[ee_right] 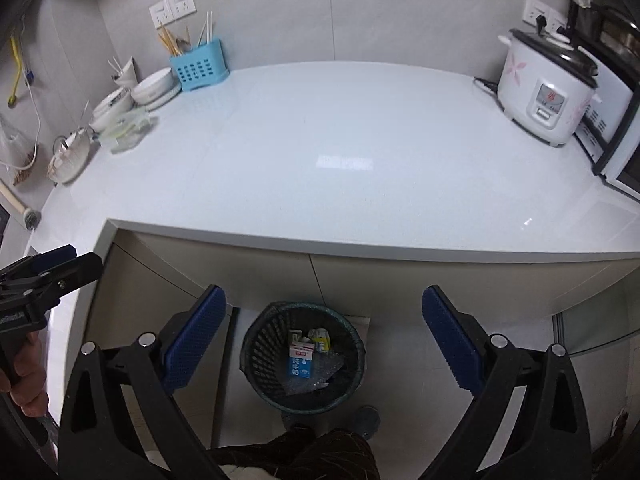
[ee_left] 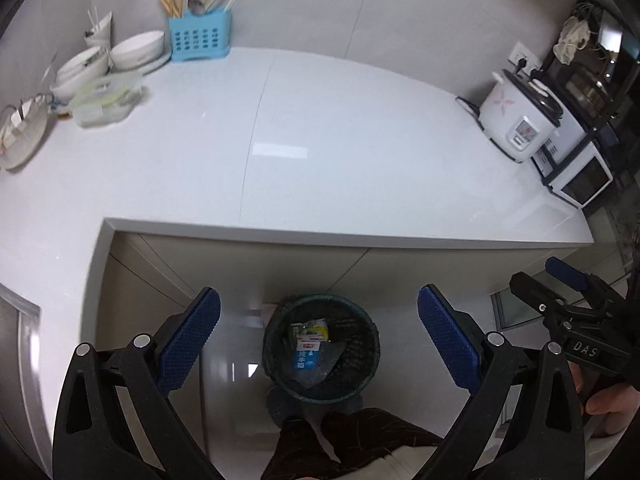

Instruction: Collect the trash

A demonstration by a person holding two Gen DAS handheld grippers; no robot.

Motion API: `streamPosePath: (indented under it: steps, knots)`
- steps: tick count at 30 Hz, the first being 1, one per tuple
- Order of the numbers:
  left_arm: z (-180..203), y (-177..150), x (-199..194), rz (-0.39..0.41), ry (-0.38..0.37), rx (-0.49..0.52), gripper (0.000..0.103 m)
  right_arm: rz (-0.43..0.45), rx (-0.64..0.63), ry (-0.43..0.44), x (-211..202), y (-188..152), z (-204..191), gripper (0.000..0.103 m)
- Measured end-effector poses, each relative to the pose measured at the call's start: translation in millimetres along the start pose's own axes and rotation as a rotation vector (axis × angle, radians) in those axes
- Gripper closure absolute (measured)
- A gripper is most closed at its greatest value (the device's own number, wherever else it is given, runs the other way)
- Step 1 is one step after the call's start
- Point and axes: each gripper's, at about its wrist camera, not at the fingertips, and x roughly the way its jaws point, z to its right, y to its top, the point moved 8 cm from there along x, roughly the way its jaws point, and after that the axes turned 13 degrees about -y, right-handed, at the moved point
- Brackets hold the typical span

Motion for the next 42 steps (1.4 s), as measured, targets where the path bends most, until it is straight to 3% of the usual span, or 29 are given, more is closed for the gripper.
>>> streamPosePath:
  steps: [7, 12, 19, 42]
  knots:
    - [20.2, 11.4, -40.1, 0.003, 0.013, 0.037, 0.006, -0.043, 0.057, -0.036, -45.3, 11.2, 5.2, 0.009]
    - [24.3, 11.6, -37.0, -0.013, 0.043, 0.057, 0.006, -0.035, 0.075, -0.063, -59.9, 17.6, 10.9, 0.009]
    - [17.7, 5.9, -25.7, -0.045, 0.092, 0.035, 0.006, -0.053, 0.078, -0.054, -54.9, 16.4, 7.9, 0.009]
    - [20.2, 1.3, -25.1, -0.058, 0.109, 0.053, 0.006, -0.075, 0.076, -0.036, -51.7, 7.9, -3.5, 0.009]
